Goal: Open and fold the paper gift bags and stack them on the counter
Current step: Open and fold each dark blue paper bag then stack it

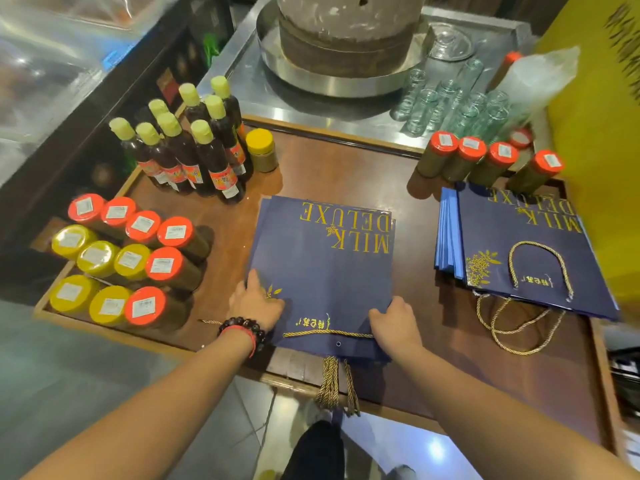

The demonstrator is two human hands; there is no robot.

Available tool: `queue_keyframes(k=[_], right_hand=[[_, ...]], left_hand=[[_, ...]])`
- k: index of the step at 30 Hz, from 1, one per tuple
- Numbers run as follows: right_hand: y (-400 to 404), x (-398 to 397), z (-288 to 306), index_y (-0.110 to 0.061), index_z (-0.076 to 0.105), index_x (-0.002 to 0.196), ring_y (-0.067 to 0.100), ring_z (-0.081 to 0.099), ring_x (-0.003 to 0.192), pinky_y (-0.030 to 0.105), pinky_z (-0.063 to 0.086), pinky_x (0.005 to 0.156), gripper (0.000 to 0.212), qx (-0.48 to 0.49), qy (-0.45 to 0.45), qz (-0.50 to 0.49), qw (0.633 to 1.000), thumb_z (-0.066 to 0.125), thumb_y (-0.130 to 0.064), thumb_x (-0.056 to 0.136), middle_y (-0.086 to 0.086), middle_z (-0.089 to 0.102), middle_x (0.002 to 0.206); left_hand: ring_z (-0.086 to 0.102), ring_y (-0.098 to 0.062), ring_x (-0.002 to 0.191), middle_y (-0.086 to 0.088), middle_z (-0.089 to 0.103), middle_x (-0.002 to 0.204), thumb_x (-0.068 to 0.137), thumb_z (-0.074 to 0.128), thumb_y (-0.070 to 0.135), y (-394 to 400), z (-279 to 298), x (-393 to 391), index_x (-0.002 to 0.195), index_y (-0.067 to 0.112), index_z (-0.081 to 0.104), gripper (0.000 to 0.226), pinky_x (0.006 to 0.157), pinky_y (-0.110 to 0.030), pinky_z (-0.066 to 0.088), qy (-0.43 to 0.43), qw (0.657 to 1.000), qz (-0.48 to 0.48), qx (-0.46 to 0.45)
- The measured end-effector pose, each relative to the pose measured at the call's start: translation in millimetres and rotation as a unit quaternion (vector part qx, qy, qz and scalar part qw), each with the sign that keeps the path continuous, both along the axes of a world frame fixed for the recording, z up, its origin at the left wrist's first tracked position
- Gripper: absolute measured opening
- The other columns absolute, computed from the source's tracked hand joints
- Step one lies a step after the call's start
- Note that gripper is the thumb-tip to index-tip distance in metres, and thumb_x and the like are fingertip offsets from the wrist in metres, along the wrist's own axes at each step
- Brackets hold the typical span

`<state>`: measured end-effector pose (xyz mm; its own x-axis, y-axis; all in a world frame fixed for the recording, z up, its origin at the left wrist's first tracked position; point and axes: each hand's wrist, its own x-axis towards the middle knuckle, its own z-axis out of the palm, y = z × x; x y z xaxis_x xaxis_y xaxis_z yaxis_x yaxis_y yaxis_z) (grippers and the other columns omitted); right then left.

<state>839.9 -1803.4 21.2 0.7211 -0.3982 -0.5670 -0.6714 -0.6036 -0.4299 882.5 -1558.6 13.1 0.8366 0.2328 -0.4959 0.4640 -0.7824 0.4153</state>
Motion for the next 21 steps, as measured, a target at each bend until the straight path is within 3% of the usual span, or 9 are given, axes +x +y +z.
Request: queue_keyframes(k=[4,7,10,12,14,17,21], right_hand=[[-10.5,-9.1,16.6,-0.011,0.048,0.119,0.028,0.058,0.101,0.034,0.049,0.078,0.035,0.034,-0.019,-0.037,0.999,0.056,-0.029,0.090,0.006,0.057,0.116],[-23.3,-14.9,32.1,-0.011,0.052,0.092,0.026,0.055,0.086,0.030,0.038,0.059,0.014,0.048,-0.028,-0.048,0.997,0.054,-0.024,0.091,0.008,0.058,0.099],[-39.8,-16.9,51.6,-0.012,0.052,0.074,0.038,0.060,0.089,0.034,0.042,0.065,0.019,0.102,-0.032,-0.083,0.991,0.054,-0.023,0.089,0.013,0.060,0.085],[-54.5,-22.0,68.1,-0.007,0.059,0.081,0.040,0.063,0.086,0.041,0.049,0.070,0.015,0.156,-0.032,-0.125,0.979,0.055,-0.019,0.089,0.019,0.064,0.088],[-70.8,-31.8,94.3,-0.002,0.063,0.096,0.033,0.063,0.077,0.036,0.051,0.064,0.016,0.206,-0.034,-0.178,0.962,0.056,-0.016,0.092,0.017,0.066,0.092],[-97.3,-49.0,128.9,-0.010,0.063,0.093,0.024,0.063,0.062,0.023,0.047,0.047,0.010,0.245,-0.030,-0.209,0.946,0.056,-0.017,0.095,0.009,0.068,0.081],[-126.0,-71.6,156.8,-0.013,0.061,0.089,0.017,0.062,0.053,0.022,0.045,0.048,0.009,0.273,-0.027,-0.226,0.935,0.056,-0.016,0.096,0.003,0.067,0.066]], left_hand=[[0.034,-0.038,0.132,-0.017,0.031,0.146,0.076,0.061,0.035,3.7,24.8,-2.7,0.148,0.028,0.027,0.080,0.110,-0.039,0.030,0.022,0.997,-0.072,0.006],[0.032,-0.032,0.137,-0.017,0.025,0.150,0.055,0.060,0.044,1.0,58.4,-6.9,0.149,0.030,0.028,0.101,0.111,-0.035,0.030,0.038,0.993,-0.094,-0.053],[0.014,-0.028,0.146,-0.016,0.002,0.159,0.048,0.062,0.052,-8.0,100.3,-12.0,0.149,0.037,0.027,0.108,0.115,-0.035,0.023,0.049,0.979,-0.184,-0.068],[0.003,-0.029,0.147,-0.011,-0.008,0.160,0.041,0.064,0.067,-14.1,128.7,-16.9,0.147,0.045,0.024,0.116,0.117,-0.039,0.018,0.081,0.949,-0.301,-0.039],[-0.002,-0.029,0.147,-0.006,-0.011,0.160,0.031,0.057,0.081,-21.7,153.3,-23.1,0.146,0.050,0.022,0.124,0.118,-0.043,0.016,0.107,0.909,-0.402,-0.013],[0.007,-0.028,0.145,0.000,0.001,0.160,0.034,0.053,0.084,-41.5,180.5,-33.6,0.145,0.048,0.026,0.120,0.115,-0.046,0.024,0.099,0.880,-0.464,0.034],[0.042,-0.017,0.131,0.002,0.042,0.145,0.061,0.063,0.079,-72.1,209.2,-43.6,0.145,0.032,0.035,0.101,0.104,-0.032,0.037,0.016,0.868,-0.490,0.077]])
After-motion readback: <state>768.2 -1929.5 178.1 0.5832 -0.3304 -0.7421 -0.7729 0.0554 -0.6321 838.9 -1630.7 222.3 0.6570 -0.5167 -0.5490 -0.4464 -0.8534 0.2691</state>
